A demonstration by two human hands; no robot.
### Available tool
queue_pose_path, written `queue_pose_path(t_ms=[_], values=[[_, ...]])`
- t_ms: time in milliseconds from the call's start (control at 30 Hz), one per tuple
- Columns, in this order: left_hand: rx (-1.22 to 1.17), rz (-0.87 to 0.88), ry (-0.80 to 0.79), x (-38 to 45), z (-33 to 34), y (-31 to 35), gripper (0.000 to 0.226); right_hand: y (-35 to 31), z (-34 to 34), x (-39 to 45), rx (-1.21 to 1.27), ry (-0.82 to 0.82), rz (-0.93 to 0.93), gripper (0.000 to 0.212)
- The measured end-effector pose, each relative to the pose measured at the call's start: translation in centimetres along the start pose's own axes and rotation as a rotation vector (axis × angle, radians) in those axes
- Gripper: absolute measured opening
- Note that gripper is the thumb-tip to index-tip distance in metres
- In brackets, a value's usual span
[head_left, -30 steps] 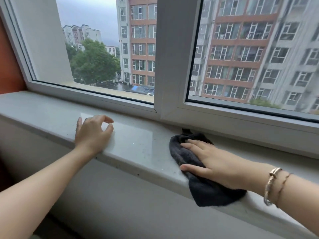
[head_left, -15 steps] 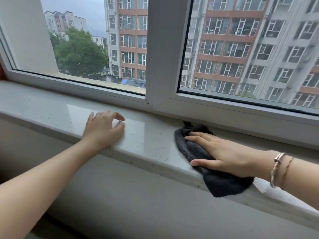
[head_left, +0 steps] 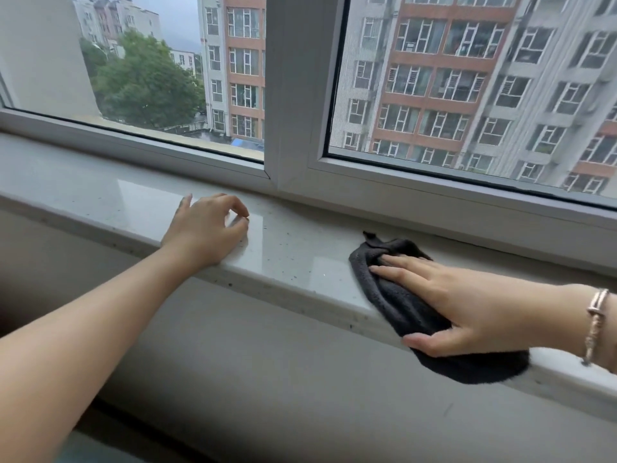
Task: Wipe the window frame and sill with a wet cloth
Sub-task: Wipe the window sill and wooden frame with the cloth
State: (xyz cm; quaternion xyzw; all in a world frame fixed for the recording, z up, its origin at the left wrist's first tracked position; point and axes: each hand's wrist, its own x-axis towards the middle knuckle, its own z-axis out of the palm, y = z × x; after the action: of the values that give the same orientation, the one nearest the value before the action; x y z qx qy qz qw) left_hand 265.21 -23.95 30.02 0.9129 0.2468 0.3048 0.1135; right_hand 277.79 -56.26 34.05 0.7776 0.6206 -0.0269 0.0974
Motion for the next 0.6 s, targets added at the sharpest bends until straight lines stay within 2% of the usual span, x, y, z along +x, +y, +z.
queue_pose_path(t_ms=[167,300,467,600], values=[[0.008,-0.027,0.008,-0.1,0.2,0.3,0.016,-1.3,0.7,-1.4,-0.080,0.064,0.005,0.087],[0.002,-0.046,0.025,-0.1,0.1,0.5,0.015,-4.0,1.4,1.6,-0.163,0.324,-0.015,0.072],[-0.024,-0.052,0.052,-0.1,0.0,0.1,0.016,-7.8,1.7,8.2,-0.174,0.414,0.022,0.057],[-0.018,-0.059,0.067,0.0,0.0,-0.3,0.020,-6.8,2.5,6.5,-0.170,0.465,-0.024,0.053]])
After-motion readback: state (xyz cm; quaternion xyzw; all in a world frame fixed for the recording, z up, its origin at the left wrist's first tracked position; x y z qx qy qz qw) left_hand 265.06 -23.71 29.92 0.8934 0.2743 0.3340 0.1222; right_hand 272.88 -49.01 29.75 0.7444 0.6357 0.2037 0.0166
